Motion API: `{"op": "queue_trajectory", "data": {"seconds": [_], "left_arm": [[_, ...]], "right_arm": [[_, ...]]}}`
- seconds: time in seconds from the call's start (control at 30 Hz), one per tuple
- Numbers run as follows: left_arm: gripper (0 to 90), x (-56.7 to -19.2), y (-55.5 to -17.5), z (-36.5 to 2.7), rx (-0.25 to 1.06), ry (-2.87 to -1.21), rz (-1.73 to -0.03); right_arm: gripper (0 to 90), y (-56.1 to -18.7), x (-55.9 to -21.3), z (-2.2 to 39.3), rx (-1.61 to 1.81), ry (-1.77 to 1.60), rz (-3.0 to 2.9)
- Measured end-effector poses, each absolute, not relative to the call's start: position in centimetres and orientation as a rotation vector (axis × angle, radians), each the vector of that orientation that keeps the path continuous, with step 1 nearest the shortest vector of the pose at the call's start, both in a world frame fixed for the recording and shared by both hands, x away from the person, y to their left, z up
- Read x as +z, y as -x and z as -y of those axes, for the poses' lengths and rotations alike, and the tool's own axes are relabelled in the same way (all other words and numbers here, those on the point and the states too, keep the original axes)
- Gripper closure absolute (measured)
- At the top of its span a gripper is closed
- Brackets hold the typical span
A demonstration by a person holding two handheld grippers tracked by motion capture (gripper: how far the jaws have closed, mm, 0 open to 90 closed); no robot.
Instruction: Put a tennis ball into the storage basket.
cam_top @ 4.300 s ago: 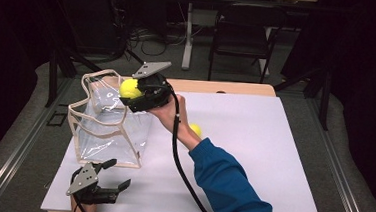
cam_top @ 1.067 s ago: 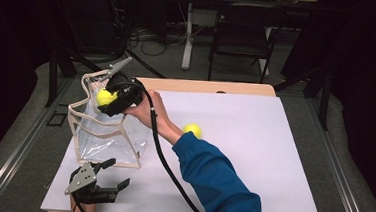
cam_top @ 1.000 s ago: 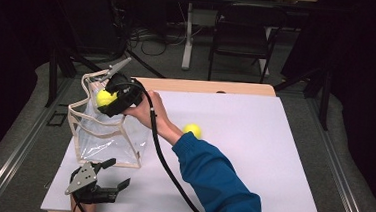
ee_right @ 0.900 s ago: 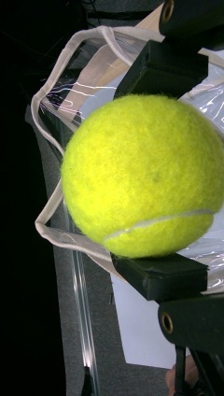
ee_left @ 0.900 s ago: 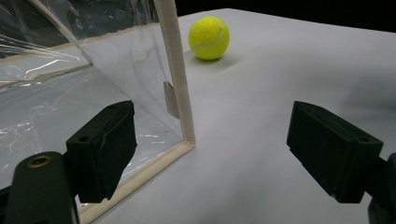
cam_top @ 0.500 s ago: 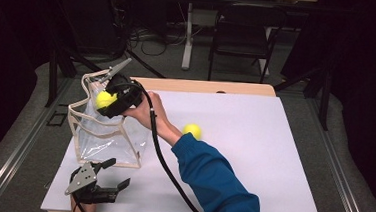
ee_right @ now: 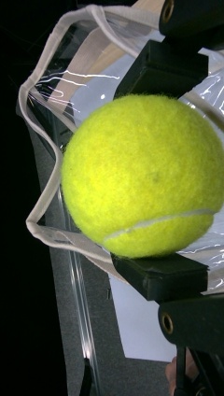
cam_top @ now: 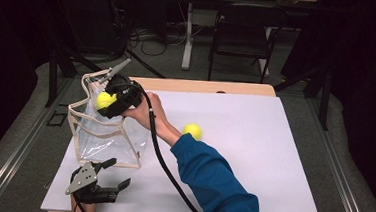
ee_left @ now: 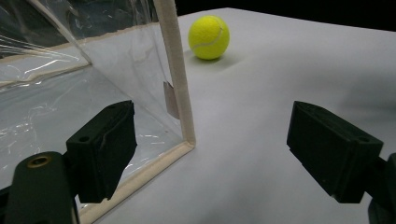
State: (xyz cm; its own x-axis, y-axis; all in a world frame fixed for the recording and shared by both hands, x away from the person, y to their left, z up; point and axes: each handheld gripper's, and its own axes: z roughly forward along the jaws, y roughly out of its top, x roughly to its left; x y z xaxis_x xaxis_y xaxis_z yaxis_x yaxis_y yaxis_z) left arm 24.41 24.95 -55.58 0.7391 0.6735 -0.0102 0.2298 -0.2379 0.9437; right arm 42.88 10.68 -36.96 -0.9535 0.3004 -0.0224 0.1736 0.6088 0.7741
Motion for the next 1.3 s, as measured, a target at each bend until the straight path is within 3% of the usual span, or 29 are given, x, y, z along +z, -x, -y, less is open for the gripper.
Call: {"op": "queue_trajectory", "data": {"seconds": [1.3], "left_arm": [[16.2, -55.5, -24.4, -25.2, 0.493, -1.796, -0.709]], "right_arm": [[25.6, -42.6, -37.3, -12.6, 1.071, -0.367, -2.703]]}}
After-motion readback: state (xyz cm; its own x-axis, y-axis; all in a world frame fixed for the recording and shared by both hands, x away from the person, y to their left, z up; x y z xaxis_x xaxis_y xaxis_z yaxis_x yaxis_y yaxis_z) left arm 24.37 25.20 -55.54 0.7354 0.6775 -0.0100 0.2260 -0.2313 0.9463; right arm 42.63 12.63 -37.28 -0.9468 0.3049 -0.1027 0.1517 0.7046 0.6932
